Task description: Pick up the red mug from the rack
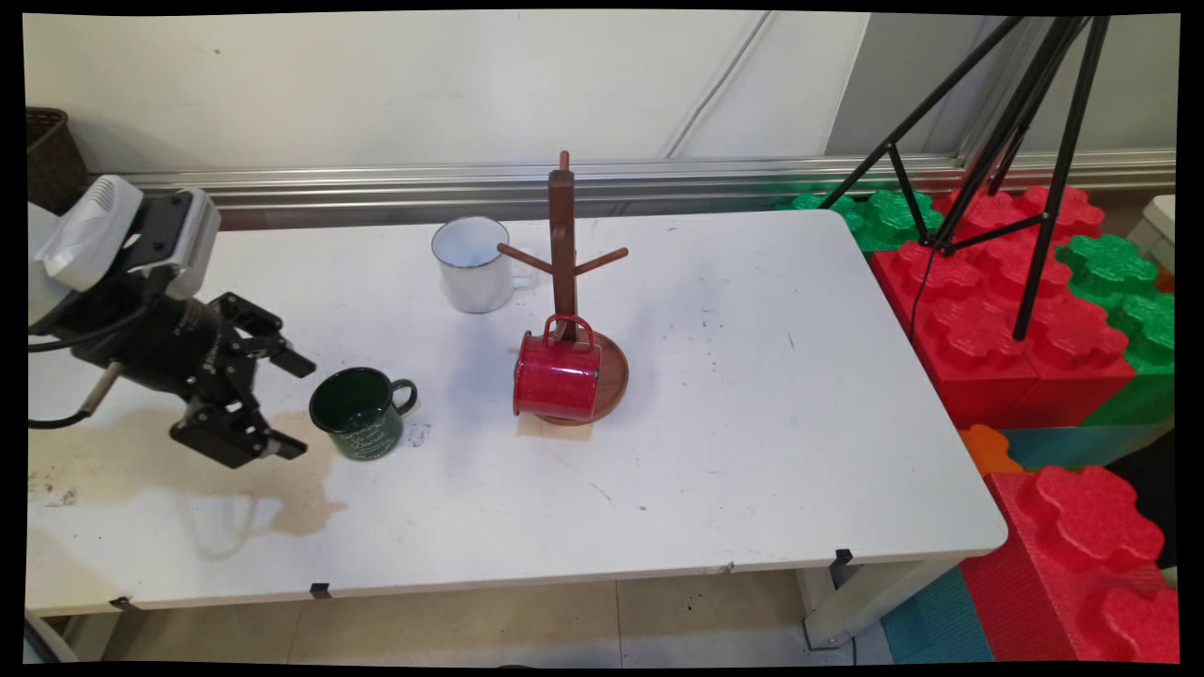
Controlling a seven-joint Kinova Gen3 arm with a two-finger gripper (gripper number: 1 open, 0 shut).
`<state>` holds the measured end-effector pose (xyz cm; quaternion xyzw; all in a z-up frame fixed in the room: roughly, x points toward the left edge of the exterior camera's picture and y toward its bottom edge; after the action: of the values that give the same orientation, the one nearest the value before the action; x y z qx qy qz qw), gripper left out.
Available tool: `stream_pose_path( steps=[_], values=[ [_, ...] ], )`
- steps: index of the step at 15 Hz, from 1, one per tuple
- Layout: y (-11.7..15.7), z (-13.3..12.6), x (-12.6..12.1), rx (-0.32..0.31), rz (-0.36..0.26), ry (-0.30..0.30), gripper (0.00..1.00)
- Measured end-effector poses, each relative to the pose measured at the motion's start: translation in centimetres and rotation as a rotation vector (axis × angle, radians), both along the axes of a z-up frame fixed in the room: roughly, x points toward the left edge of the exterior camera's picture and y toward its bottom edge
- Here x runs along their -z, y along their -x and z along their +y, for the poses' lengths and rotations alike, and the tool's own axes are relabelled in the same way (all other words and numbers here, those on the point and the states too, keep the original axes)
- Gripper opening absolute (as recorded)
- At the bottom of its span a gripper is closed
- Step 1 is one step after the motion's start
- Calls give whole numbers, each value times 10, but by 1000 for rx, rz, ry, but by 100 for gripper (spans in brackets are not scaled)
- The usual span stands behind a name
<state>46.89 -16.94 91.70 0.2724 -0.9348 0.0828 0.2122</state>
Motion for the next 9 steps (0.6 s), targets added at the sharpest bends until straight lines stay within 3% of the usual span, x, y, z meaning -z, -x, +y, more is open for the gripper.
stream_pose_path(
  steps=[9],
  values=[
    [41,-21,13,-80,147,45,100]
  ],
)
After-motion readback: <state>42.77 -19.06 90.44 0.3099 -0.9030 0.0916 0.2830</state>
